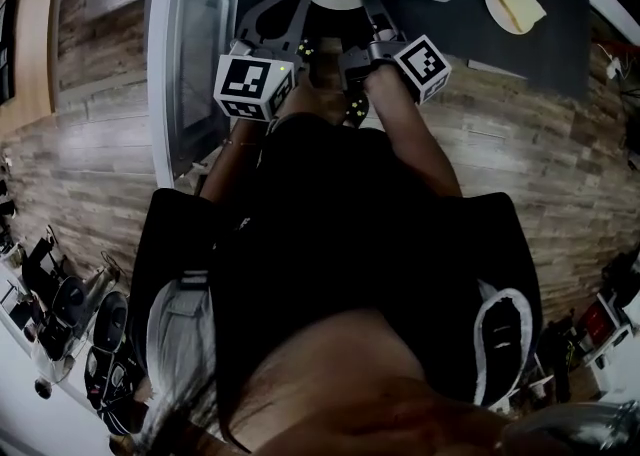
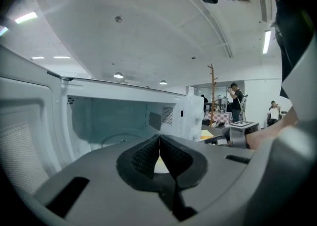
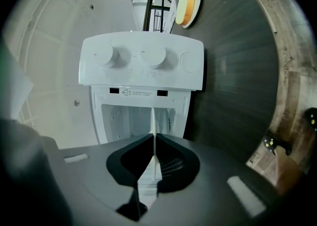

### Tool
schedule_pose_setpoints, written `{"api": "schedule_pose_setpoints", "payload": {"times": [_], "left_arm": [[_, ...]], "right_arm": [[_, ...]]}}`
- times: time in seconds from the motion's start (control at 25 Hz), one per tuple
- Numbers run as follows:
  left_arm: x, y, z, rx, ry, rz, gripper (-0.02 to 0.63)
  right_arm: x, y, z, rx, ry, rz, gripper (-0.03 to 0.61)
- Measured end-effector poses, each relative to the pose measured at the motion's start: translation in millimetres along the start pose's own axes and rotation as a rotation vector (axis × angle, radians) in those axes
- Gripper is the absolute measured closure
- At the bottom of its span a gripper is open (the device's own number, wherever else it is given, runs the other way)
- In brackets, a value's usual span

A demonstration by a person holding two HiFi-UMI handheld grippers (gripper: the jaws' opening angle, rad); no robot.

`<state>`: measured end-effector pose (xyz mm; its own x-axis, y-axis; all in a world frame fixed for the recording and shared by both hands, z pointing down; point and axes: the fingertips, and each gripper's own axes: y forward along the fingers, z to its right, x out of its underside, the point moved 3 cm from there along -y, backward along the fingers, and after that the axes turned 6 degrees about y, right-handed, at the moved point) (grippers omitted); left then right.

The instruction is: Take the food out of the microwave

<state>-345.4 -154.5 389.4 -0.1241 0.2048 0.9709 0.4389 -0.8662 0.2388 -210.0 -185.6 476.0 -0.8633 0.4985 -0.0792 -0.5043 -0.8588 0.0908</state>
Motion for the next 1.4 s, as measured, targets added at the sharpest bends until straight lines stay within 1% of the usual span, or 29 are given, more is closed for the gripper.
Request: {"api": "schedule_pose_setpoints", "payload": {"times": [0.32,0.52,0.72,1.04,1.28,1.4], "left_arm": [[0.7,-12.2,21.7,-0.010,0.010,0.002,0.606],[5.7,-21.1,30.1,-0.016,0.009,-0.008,0.606],[5.3,-27.1,40.9,-0.014,0.008,-0.008,0.606],[3.9,-19.5,62.5,0.050,0.028,0.002,0.606],[1.3,-6.5,81.6,0.117,0.044,0.010,0.606],[2.4,-2.8,89.2,0.142,0.051,0.005,0.606]], "right_arm": [[-1.4,-26.6,-7.0,-0.024,-0.009,-0.021,0.566],[2.7,-39.9,-9.3,-0.044,0.009,-0.030,0.566],[-2.0,-55.0,-8.8,-0.044,0.011,-0.011,0.566],[-13.8,-83.0,-11.5,-0.077,0.007,0.047,0.566],[-25.9,-102.6,-10.3,-0.083,0.017,0.101,0.566],[-29.9,-112.9,-10.9,-0.064,0.028,0.127,0.566]]}}
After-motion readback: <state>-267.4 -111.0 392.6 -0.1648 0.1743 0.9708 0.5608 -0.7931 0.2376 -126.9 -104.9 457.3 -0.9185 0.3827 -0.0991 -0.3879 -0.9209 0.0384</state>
